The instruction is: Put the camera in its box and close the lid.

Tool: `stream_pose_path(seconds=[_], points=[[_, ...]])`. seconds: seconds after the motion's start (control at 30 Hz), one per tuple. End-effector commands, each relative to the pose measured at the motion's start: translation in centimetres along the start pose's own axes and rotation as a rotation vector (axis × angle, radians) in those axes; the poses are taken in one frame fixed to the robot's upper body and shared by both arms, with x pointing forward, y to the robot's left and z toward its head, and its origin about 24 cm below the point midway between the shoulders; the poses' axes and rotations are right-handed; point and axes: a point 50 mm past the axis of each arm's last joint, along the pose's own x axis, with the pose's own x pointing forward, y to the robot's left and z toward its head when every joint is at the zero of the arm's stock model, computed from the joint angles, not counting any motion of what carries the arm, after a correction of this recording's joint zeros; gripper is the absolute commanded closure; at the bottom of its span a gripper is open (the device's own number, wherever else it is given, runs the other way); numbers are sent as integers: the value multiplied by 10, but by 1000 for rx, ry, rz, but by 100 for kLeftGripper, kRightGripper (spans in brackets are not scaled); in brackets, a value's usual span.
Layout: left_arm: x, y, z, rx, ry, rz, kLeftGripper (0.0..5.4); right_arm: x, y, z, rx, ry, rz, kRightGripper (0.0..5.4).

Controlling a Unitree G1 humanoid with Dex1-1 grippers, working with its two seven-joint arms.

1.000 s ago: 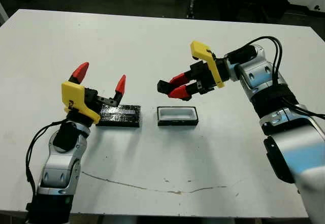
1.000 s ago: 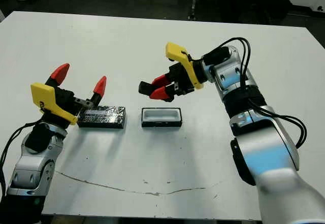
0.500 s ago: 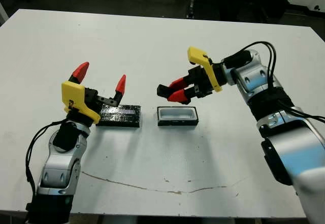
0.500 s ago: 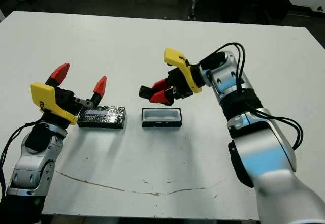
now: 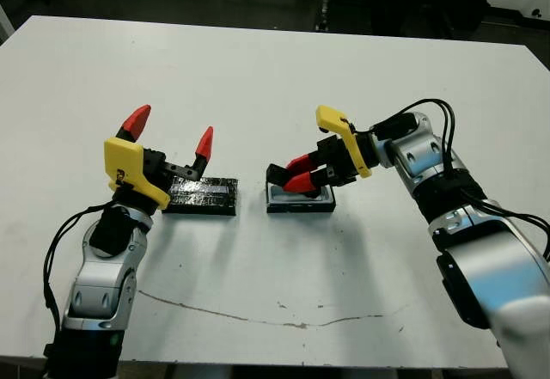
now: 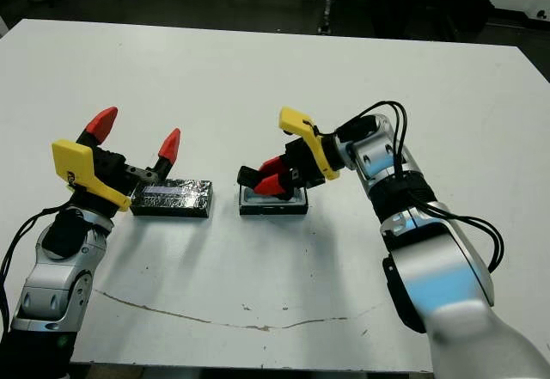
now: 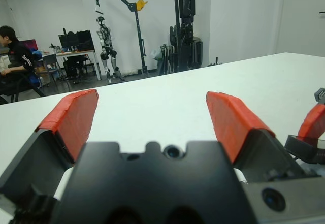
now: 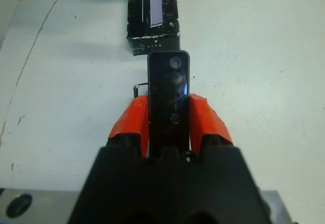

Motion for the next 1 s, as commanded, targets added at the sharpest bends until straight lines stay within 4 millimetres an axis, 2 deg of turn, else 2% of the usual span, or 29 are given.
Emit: stream_pose_path(seconds=[0.03, 0.47, 0.73, 1.0], points=[[-4, 1, -4, 11, 25, 3, 0, -1, 1, -8, 24, 14, -5, 374], [-4, 0, -5, 5, 28, -2, 0, -6, -2, -9, -5, 57, -6, 374], [-4, 0, -5, 5, 24, -3, 0, -8, 0, -19, 34, 92, 16, 374], [-4, 0, -4, 1, 23, -1, 0, -16, -1, -24, -11, 144, -12, 374]])
